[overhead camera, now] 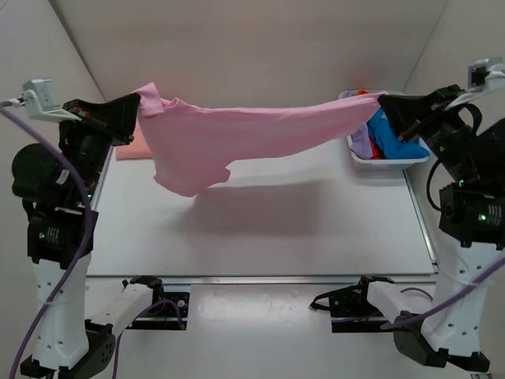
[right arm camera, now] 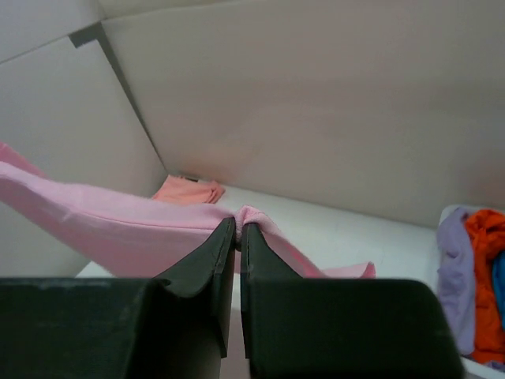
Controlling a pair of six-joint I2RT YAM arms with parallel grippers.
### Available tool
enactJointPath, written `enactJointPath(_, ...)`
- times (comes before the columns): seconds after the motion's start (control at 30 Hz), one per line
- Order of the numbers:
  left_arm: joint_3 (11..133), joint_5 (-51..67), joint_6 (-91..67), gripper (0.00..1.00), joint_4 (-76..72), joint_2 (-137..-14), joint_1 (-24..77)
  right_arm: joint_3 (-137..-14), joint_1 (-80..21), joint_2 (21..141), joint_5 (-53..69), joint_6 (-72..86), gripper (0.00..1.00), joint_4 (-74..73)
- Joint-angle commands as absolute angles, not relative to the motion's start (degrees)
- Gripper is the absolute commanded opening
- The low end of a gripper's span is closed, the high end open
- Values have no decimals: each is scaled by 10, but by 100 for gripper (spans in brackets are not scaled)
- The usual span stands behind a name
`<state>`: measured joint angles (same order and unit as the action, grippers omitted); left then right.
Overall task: Fold and stack the t-shirts
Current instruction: Flatten out the tshirt
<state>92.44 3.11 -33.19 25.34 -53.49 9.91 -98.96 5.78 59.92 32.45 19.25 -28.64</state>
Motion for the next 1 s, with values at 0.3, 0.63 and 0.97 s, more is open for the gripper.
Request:
enactJointPath(0.3, 973, 30, -277, 0, 317, -645, 91, -937, 83, 708, 421, 233, 0, -260)
enactJointPath(0.63, 1091, 62, -207, 0, 366, -838, 53, -1079, 33, 918, 375, 195, 0, -294)
enactJointPath(0.97, 1146, 72, -216, 0, 376, -810, 45, -1157, 64, 931, 383, 176, 0, -359)
